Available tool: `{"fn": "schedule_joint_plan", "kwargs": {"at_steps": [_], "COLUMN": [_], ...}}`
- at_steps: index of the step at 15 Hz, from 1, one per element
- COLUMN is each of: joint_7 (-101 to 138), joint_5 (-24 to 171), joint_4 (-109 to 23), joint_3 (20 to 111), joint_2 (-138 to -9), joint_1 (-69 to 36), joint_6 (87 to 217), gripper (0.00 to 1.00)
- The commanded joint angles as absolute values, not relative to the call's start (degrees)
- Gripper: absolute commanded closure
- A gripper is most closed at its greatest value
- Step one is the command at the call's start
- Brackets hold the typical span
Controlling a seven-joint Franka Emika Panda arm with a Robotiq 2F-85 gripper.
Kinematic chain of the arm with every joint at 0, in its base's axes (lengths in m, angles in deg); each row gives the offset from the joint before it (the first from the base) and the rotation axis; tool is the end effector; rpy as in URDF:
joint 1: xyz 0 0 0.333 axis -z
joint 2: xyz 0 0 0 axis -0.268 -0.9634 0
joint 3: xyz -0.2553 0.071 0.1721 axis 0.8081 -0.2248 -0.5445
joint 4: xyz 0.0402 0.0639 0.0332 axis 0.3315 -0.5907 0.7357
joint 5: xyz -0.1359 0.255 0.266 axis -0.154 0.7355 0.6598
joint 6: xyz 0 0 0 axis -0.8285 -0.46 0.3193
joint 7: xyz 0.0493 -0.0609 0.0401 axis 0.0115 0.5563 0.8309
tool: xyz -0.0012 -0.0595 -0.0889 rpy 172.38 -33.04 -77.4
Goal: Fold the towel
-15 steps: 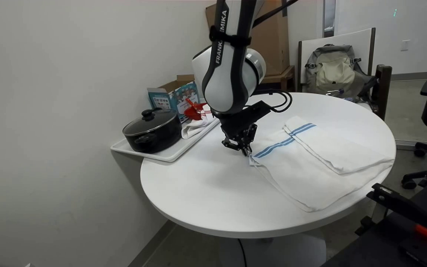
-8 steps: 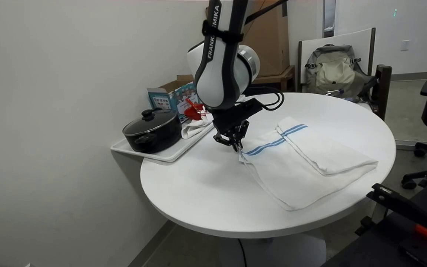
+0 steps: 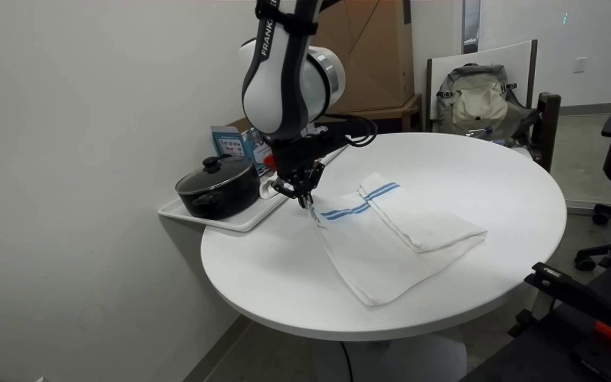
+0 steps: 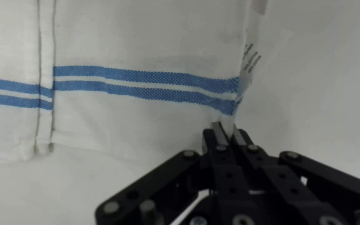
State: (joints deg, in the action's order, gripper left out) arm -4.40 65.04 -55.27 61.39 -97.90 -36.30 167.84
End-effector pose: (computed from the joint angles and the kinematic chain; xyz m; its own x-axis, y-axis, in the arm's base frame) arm 0.6068 0.2342 0.1480 0.9914 0.0491 0.1216 0.0415 -0.9971 0.0645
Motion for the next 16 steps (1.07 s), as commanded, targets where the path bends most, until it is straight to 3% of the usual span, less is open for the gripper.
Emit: {"fn": "schedule_joint_plan", "kwargs": {"at_steps": [1,9,16], "joint_7": [-0.20,14.48,28.37], "joint_5": [67.90,69.26,67.69], "joint_4": [-53.23,-53.45,-52.69], "joint_3": [59.41,54.68,56.89], "joint_2": [-95.96,-95.03,-97.00], "joint_1": [-36.21,-31.50,-23.86], "joint_6": [167.01,168.42,167.97], "gripper": [0.99,0.99,0.99]}}
